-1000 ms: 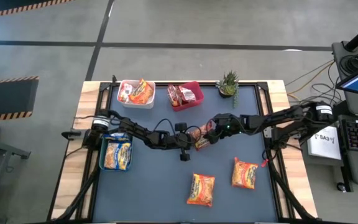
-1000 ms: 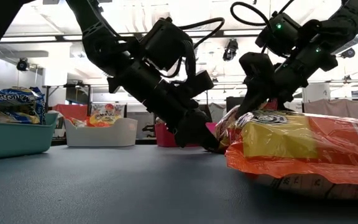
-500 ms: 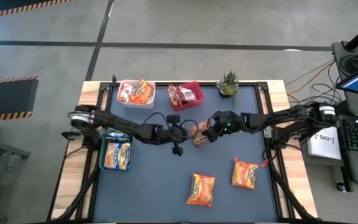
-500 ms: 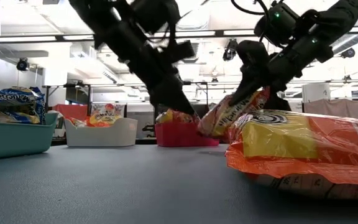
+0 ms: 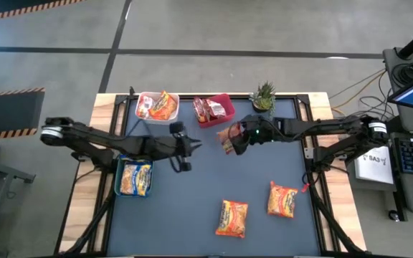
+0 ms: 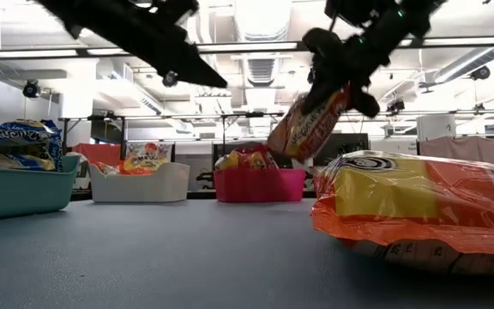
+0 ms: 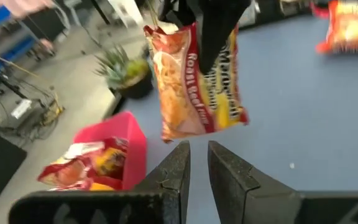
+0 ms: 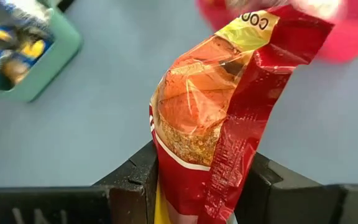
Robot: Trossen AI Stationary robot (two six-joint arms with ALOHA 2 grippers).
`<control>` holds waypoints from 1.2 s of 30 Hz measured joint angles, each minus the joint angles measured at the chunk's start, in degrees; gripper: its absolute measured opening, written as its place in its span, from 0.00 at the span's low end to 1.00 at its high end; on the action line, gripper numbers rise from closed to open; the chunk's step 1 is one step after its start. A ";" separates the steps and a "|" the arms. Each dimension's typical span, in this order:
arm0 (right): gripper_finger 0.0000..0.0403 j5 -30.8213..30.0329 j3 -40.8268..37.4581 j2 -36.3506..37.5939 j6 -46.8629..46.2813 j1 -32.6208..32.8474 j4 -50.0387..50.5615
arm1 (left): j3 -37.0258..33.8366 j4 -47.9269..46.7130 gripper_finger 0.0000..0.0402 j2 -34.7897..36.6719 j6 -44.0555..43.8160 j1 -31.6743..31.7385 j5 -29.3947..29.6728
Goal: Sort Maruchan noodles
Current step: Put the red noodle pack into the red bin
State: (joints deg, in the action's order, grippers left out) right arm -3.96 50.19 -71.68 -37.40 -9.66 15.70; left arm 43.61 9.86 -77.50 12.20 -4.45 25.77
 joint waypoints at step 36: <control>0.33 2.91 63.20 -40.78 24.59 -26.31 45.17 | -7.78 13.88 0.09 3.02 7.46 0.59 14.29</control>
State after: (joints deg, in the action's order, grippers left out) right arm -1.05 113.39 -112.47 -12.81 -35.97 60.87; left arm 35.83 23.74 -74.48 19.66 -3.86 40.06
